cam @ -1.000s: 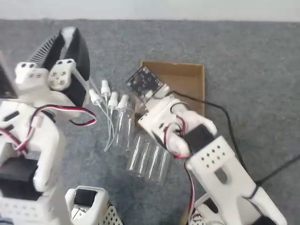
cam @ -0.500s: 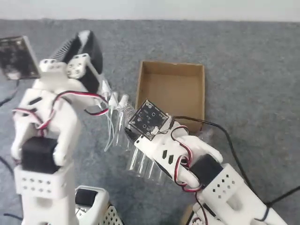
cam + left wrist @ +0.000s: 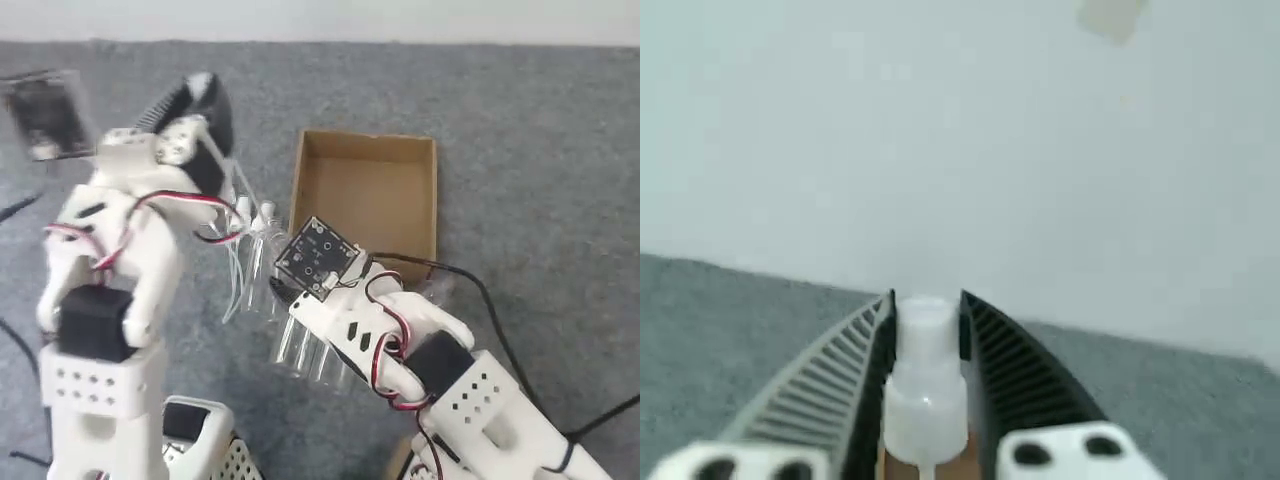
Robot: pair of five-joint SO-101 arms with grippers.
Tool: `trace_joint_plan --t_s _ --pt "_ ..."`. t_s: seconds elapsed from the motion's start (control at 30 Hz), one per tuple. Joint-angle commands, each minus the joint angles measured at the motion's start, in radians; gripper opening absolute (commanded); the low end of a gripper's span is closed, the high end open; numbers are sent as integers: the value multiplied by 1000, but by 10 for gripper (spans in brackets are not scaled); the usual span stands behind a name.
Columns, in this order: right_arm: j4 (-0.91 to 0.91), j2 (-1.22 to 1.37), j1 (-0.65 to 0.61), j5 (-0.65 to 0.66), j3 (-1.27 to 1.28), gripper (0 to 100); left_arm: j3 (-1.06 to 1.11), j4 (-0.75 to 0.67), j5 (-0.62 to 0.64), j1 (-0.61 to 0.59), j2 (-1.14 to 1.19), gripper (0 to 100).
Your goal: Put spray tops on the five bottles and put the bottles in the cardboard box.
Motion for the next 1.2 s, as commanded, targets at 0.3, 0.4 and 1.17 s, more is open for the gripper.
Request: trace_joint_plan --t_s 0.3,0.4,1.17 --pt "-24 -38 -7 11 -11 6 4 28 11 46 -14 12" --pt "-25 -38 -7 11 -11 6 107 -12 11 58 -17 12" --pt "-476 -71 125 -133 189 6 219 157 -58 141 -17 12"
